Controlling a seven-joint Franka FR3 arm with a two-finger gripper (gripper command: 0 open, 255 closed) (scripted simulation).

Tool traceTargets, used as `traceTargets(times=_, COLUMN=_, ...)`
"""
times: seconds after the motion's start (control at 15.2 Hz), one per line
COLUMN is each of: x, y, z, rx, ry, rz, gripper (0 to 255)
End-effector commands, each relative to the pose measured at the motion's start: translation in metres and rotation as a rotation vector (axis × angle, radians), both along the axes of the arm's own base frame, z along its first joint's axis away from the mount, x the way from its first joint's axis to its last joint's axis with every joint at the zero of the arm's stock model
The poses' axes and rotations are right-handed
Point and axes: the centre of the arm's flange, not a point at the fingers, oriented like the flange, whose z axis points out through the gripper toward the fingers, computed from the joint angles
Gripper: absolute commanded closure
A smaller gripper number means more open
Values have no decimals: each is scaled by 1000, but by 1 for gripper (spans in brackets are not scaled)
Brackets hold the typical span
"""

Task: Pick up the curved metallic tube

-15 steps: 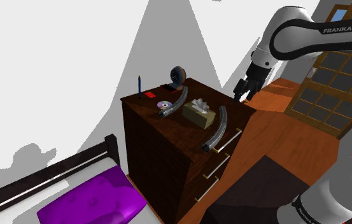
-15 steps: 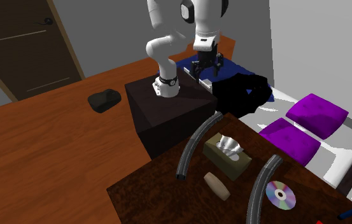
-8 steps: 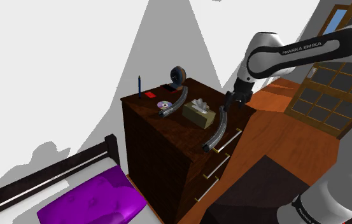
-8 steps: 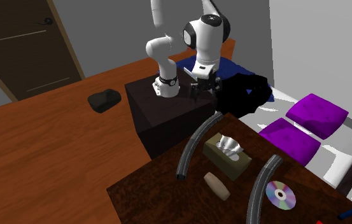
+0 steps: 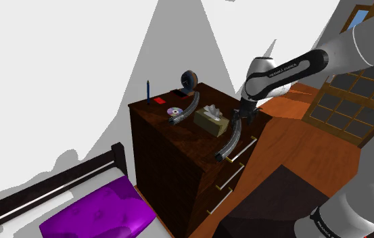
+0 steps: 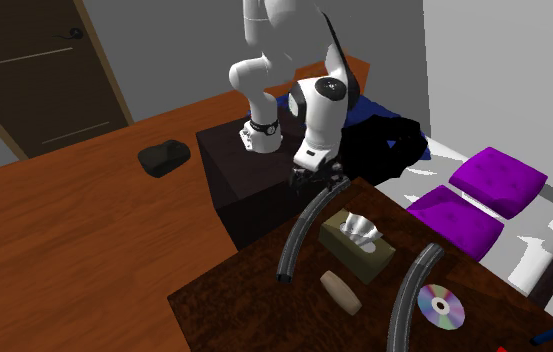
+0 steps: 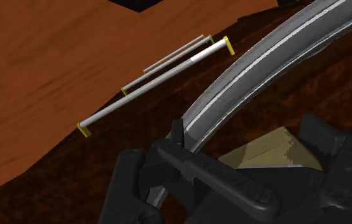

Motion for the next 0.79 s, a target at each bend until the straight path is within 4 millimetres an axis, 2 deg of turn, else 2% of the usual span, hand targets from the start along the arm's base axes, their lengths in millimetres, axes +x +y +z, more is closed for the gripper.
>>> traceTargets(times=0.0, x=11, y=-9, z=-22, rx=-8, ry=14, rz=-35, gripper=0)
traceTargets(times=0.13, x=19, y=-20, z=-45, rx=-16, ry=28, rz=-69, gripper=0)
traceTargets(times=0.59, x=19, y=-20, z=-82, rx=-16, ry=28, rz=-69, gripper=0)
traceTargets(times=0.73, x=19, y=-20, z=-85, rx=-16, ry=28, rz=-69, gripper=0)
